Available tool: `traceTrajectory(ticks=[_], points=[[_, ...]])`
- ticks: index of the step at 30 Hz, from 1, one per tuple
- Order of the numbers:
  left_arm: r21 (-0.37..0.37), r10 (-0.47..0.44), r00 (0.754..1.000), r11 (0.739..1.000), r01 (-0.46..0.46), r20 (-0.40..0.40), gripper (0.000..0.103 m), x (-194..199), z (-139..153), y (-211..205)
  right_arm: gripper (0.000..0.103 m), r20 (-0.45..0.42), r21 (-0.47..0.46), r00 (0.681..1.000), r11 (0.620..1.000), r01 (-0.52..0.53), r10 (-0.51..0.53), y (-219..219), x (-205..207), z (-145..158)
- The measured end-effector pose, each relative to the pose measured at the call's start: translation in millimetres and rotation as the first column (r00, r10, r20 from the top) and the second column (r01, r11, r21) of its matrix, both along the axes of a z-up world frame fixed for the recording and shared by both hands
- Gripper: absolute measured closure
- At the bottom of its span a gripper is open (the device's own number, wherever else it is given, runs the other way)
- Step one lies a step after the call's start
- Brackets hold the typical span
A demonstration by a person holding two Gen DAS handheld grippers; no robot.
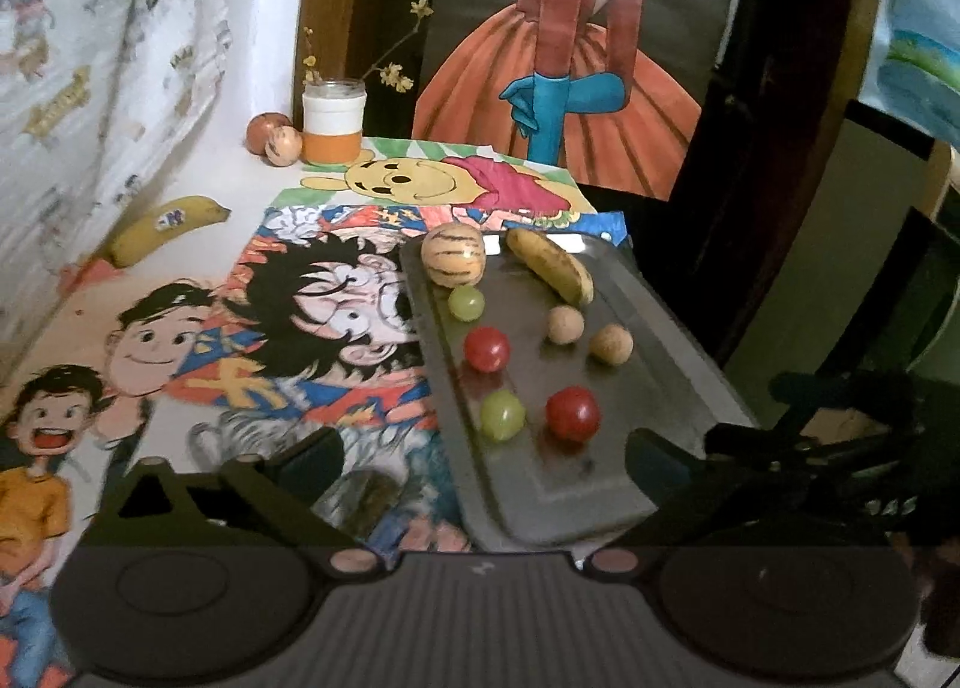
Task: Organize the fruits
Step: 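Withdraw both open tools from the tray toward the glass jar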
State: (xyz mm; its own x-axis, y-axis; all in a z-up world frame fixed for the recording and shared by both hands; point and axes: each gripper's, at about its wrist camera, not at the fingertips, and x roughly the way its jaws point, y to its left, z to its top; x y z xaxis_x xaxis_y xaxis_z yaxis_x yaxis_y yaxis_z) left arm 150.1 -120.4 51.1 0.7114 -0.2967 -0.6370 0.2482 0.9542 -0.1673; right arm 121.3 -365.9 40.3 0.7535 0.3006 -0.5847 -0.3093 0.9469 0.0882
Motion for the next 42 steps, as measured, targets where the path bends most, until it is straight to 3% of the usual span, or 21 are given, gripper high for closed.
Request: traceTrajectory(ticks=[2, 10, 21, 35, 42], points=[[0.025, -0.017, 1.000, 1.000, 0.017, -0.001, 0.000, -11, 0, 4, 0.001, -0.020, 0.002, 1.000, 1.000, -0.008, 0.008, 7, -11, 3], [0.127, -0.006, 1.000, 0.992, 0.009, -0.026, 0.000, -45, -7, 21, 0.001, -0.128, 0.015, 0.991, 0.999, 0.052, -0.049, 23, -39, 4], [0.158, 0.069, 0.997, 0.985, -0.061, -0.044, 0.000, -69, -11, 55, 0.001, -0.201, -0.108, 0.979, 0.993, -0.039, 0.017, 60, -54, -2], [0.184, 0.163, 0.985, 0.971, -0.151, -0.053, 0.000, -61, -10, 93, 0.001, -0.194, -0.122, 0.974, 0.983, -0.141, 0.115, 84, -19, 21], [0.212, 0.208, 0.978, 0.956, -0.203, -0.003, 0.000, -40, 8, 109, 0.001, -0.131, -0.107, 0.979, 0.980, -0.171, 0.156, 89, 13, 49]])
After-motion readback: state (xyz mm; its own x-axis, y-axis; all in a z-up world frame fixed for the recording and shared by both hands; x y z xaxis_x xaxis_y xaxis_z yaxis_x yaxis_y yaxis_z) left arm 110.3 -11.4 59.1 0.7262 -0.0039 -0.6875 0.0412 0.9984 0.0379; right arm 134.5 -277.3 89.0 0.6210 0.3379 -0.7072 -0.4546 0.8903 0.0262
